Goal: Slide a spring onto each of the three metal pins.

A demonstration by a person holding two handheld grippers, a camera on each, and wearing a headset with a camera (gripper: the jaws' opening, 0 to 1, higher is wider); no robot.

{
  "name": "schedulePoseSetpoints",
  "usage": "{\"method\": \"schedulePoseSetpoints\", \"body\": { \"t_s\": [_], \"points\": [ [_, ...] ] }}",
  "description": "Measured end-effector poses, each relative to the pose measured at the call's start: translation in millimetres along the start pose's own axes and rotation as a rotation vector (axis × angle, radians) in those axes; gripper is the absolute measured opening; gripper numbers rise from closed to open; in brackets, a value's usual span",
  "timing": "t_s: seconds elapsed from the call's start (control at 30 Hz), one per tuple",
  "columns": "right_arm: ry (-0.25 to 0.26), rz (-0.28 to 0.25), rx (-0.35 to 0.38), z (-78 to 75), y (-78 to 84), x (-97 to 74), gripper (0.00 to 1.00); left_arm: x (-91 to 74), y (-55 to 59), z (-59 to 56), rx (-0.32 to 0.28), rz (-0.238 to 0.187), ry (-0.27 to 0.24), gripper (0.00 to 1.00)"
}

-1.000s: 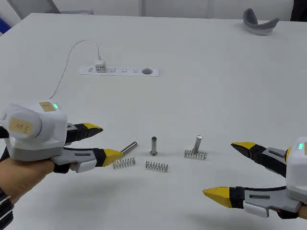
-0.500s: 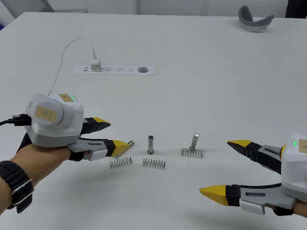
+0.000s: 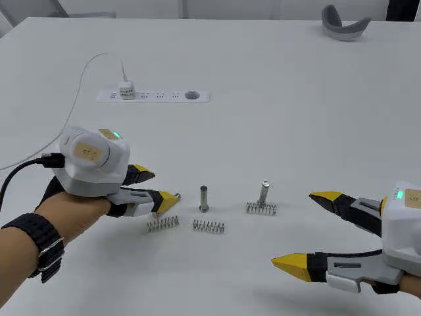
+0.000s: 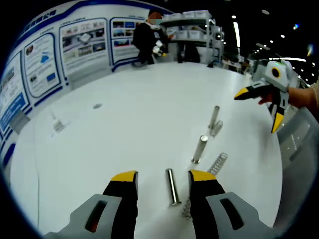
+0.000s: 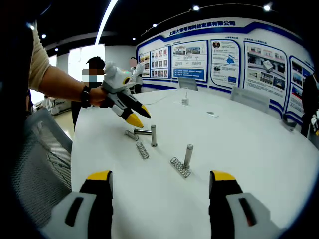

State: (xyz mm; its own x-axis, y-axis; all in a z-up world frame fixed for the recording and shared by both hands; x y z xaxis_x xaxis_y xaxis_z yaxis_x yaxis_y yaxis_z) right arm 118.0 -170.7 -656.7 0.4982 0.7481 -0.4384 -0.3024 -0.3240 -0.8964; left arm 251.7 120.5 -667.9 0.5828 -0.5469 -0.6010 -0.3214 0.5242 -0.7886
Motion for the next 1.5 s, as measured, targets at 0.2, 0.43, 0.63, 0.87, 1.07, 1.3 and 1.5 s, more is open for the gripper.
{"method": "schedulePoseSetpoints", "body": {
  "t_s": [0.2, 0.43, 0.63, 0.87, 1.07, 1.3, 1.5],
  "points": [
    [0.004, 0.000, 0.005, -0.1, 0.5, -0.5, 0.80, 9.2, 0.1, -6.3, 0.041, 0.043, 0.002, 0.34],
    [0.003, 0.005, 0.014, -0.2, 2.6, 0.0, 0.80, 16.5, 0.8, -10.0, 0.068, 0.084, -0.007, 0.25],
    [0.005, 0.006, 0.018, -0.6, 3.7, 0.0, 0.80, 21.9, 1.3, -10.6, 0.093, 0.117, -0.008, 0.19],
    [0.007, 0.008, 0.029, -0.4, 4.8, -0.4, 0.80, 27.2, -0.2, -14.5, 0.102, 0.150, -0.003, 0.14],
    [0.009, 0.013, 0.033, -0.8, 6.1, -0.8, 0.80, 29.9, -1.2, -16.2, 0.112, 0.165, -0.006, 0.13],
    [0.011, 0.014, 0.037, -1.7, 7.3, -1.0, 0.80, 31.1, -1.1, -16.6, 0.111, 0.183, -0.010, 0.10],
    [0.009, 0.018, 0.037, -1.5, 7.8, -0.8, 0.80, 31.7, -2.1, -16.8, 0.104, 0.194, -0.014, 0.09]
  ]
}}
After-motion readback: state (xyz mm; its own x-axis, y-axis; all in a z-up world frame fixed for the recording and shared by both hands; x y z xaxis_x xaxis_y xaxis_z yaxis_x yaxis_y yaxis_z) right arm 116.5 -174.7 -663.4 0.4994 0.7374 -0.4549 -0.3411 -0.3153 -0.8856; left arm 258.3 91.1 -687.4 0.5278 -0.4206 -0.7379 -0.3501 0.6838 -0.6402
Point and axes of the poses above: the centre of the closed fingertips' face, and the gripper's own axes: x roughly forward along the fingers, z roughly to its left, y roughly out of its underside, the point moved 10 cm from there along -x, roughly backward along the fingers, and after that the axes turned 11 degrees about -y, right-handed, at the moved point
